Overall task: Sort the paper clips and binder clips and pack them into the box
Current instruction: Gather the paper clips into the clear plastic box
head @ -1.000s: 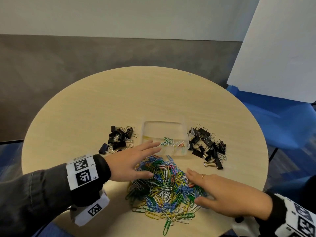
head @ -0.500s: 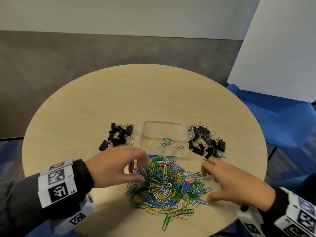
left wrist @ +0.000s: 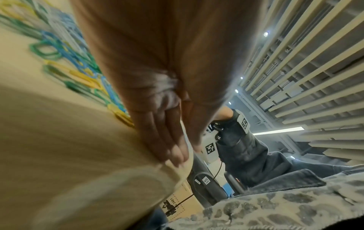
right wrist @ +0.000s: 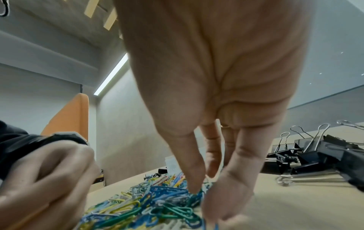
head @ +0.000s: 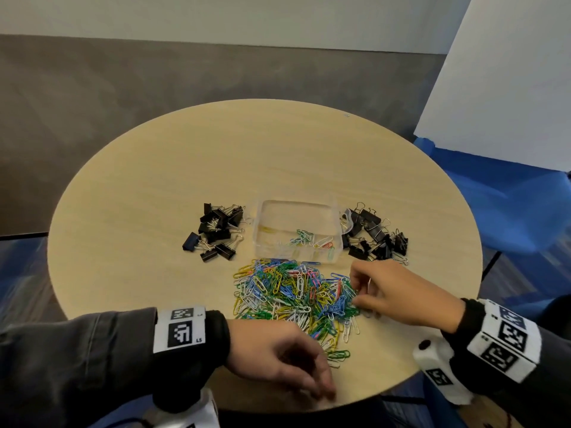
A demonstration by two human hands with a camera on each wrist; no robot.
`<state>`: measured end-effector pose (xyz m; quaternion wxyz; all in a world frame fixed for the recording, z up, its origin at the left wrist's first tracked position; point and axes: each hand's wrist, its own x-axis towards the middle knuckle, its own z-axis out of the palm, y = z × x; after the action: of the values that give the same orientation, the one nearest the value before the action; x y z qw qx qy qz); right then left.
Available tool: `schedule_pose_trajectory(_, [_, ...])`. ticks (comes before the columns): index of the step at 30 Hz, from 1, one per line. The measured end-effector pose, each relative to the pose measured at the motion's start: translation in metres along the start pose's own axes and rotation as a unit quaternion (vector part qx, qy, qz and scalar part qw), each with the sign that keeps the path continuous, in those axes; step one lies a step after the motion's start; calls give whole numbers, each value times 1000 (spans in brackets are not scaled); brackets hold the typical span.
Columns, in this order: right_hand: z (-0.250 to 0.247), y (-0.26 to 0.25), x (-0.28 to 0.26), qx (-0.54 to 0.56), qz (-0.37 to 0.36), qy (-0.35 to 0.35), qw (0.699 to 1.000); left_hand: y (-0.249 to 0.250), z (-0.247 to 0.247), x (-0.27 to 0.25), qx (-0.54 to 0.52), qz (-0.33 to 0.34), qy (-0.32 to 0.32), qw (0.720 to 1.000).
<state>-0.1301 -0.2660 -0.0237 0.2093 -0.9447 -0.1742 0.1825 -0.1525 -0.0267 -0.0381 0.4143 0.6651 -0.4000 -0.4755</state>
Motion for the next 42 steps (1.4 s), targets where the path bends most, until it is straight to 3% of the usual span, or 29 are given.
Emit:
schedule_pose_trajectory(3, [-6, -5, -5, 47, -35, 16, 998, -4, 0, 1, 36, 23, 74, 996])
schedule_pose_trajectory(5, [-9, -8, -9, 125, -79, -81, 986, -5, -2, 0, 44, 33, 110, 992])
schedule_pose_trajectory(7, [-7, -11, -14, 187, -106, -219, 952, -2, -8, -3, 35, 31, 134, 990])
schedule_pose_trajectory(9, [0, -11, -15, 207, -113, -286, 929, 3, -16, -8, 27, 27, 155, 987])
schedule_pose_trajectory(11, [6, -9, -12, 215, -115, -243, 939, 7, -26, -15, 59, 17, 204, 977])
schedule_pose_trajectory(14, [5, -4, -7, 236, -110, -118, 958, 9, -41, -28, 228, -9, 301, 926])
schedule_pose_trajectory(17, [0, -4, -3, 219, -99, -9, 971, 3, -49, -35, 347, -74, 289, 889])
schedule_pose_trajectory(19, [-3, -4, -1, 118, -78, 55, 988, -2, -50, -35, 393, -123, 262, 873])
schedule_pose_trajectory(22, [-1, -6, 3, -36, -35, 1, 999, -3, -47, -27, 446, -141, 229, 854])
schedule_pose_trajectory(25, [6, -8, 11, -99, -45, -13, 994, -3, -46, -16, 476, -151, 201, 842])
schedule_pose_trajectory(29, [0, -16, 18, -101, -56, 19, 993, 1, -52, -7, 457, -157, 209, 850])
schedule_pose_trajectory(42, [-19, -19, 29, -39, -23, 30, 999, 8, -68, -4, 413, -154, 271, 856])
